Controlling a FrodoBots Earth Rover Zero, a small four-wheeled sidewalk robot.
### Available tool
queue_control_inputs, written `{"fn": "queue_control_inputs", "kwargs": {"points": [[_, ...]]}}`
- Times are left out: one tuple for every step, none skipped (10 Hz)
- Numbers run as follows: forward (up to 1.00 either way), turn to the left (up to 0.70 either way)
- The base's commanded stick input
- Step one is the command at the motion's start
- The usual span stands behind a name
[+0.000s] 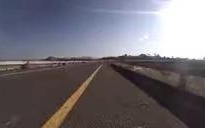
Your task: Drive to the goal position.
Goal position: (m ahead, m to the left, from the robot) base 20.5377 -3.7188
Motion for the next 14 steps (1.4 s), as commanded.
{"fn": "queue_control_inputs", "kwargs": {"points": [[0.70,0.00],[0.70,0.00],[0.70,0.00],[0.70,0.00],[0.70,0.00],[0.70,0.00],[0.70,0.00],[0.70,0.00],[0.70,0.00],[0.70,0.00],[0.70,0.00],[0.70,0.00],[0.70,0.00],[0.70,0.00]]}}
